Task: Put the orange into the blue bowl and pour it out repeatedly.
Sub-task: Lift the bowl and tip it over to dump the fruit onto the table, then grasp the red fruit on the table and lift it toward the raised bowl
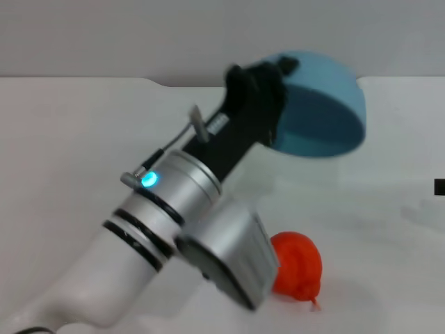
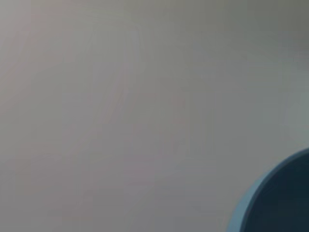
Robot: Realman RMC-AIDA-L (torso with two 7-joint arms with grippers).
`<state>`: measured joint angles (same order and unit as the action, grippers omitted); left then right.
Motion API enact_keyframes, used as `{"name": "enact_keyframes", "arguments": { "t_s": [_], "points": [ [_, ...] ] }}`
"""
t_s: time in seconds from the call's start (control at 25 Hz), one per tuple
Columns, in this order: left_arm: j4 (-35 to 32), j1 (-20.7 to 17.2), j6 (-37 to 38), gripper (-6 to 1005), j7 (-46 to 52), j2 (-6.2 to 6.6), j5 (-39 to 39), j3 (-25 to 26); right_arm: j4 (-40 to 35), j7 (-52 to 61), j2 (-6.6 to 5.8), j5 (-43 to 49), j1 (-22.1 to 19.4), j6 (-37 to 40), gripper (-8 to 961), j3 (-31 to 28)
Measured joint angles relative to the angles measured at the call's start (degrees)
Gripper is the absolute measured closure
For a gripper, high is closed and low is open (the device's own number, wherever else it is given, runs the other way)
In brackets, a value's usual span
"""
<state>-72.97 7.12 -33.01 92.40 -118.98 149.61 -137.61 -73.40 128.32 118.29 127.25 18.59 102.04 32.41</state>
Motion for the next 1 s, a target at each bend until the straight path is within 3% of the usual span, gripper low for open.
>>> {"name": "enact_keyframes", "arguments": {
  "t_s": [0.16,0.2,0.24,0.36,0.4,0.44,0.64,0.76,0.84,1.0],
  "points": [
    [-6.1,-0.7,3.7,1001,0.0,0.59,-13.9,2.3,1.5,0.0,-0.37,0.0,0.8,0.8,452,0.6],
    [-10.9,-1.8,11.3,1001,0.0,0.82,-20.8,7.0,3.1,0.0,-0.64,0.0,1.5,1.0,452,0.6],
    [-10.9,-1.8,11.3,1001,0.0,0.82,-20.8,7.0,3.1,0.0,-0.64,0.0,1.5,1.0,453,0.6],
    [-15.8,-2.8,27.3,1002,1.2,0.73,-29.3,15.4,5.0,0.0,-0.99,0.1,2.6,1.1,454,1.2],
    [-17.3,-2.8,36.7,1002,3.6,0.74,-33.1,20.5,5.6,0.0,-1.26,0.1,3.0,1.1,455,1.7],
    [-17.3,-2.8,36.7,1002,3.6,0.74,-33.1,20.5,6.0,0.0,-1.46,0.1,3.3,1.1,455,2.2],
    [-19.5,-1.5,60.1,1002,16.0,0.92,-34.7,34.7,6.6,0.0,-1.88,1.0,4.2,1.1,458,4.0],
    [-19.7,1.4,75.5,1002,25.7,0.98,-33.1,44.9,7.6,0.0,-2.0,1.2,4.9,1.1,460,5.4],
    [-20.2,3.9,84.8,1002,33.2,1.06,-29.5,50.4,9.5,0.0,-2.36,1.4,5.9,1.2,461,7.0],
    [-22.8,6.8,96.2,1001,45.1,1.12,-19.1,55.0,14.5,-2.0,-3.22,1.6,8.9,1.2,463,8.8]
  ]
}}
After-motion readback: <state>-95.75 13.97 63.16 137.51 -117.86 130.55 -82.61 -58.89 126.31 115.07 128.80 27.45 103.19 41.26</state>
